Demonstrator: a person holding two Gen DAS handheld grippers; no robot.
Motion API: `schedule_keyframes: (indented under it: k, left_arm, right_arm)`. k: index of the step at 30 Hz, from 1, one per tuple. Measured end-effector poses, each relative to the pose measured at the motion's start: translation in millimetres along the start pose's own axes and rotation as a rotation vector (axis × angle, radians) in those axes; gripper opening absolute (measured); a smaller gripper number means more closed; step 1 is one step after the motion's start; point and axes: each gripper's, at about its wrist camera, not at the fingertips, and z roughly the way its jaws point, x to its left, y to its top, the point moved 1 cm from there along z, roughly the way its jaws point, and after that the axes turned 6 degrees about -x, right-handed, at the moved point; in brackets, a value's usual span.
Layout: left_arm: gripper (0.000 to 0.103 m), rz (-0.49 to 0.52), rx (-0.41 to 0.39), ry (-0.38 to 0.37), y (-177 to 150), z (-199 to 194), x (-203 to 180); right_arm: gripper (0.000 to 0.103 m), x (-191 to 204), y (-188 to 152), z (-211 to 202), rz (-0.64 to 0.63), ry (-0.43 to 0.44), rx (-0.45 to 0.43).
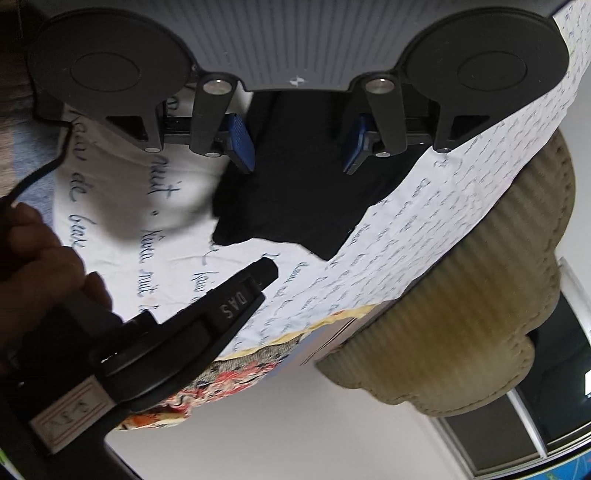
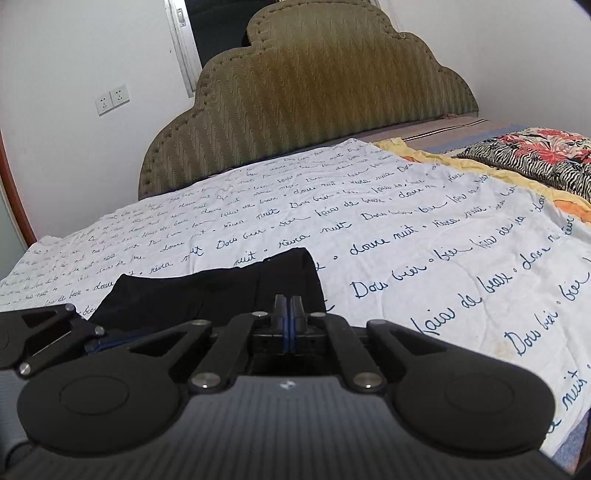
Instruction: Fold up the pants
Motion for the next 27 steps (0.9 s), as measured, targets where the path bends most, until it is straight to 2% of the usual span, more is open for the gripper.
schedule_keyframes:
  k: [7, 9, 10, 11, 14, 17, 22, 25, 27]
  left_arm:
    - [0.051, 0.082, 0.014, -0.046, 6, 14, -10]
    - [0.041, 0.061, 0.021, -0.070, 6, 18, -9]
    - [0.032, 0.042, 0.032, -0.087, 7, 21, -8]
    - [0.029, 0.024, 0.040, -0.099, 6, 23, -6]
    - [0.023, 0.007, 0.034, -0.107, 6, 25, -3]
    - [0.022, -0.009, 0.029, -0.126, 11, 25, -2]
    - [0.011, -0.111, 0.012, -0.152, 17, 30, 7]
    - [0.009, -0.193, 0.019, -0.176, 17, 34, 17]
    - [0.009, -0.261, 0.014, -0.186, 18, 33, 25]
  right_arm:
    - [0.011, -32, -13, -14, 0.113, -0.075, -0.005]
    - [0.019, -39, -21, -19, 0.146, -0.083, 0.007]
    - [0.020, -41, -25, -22, 0.153, -0.089, 0.011]
    - [0.024, -42, -28, -24, 0.152, -0.096, 0.017]
    - [0.029, -42, -36, -27, 0.142, -0.098, 0.030]
    - [0.035, -39, -40, -26, 0.131, -0.090, 0.037]
    - [0.036, -35, -45, -24, 0.115, -0.071, 0.046]
    - [0.037, -31, -47, -25, 0.077, -0.073, 0.050]
    - [0.044, -27, -48, -26, 0.030, -0.081, 0.051]
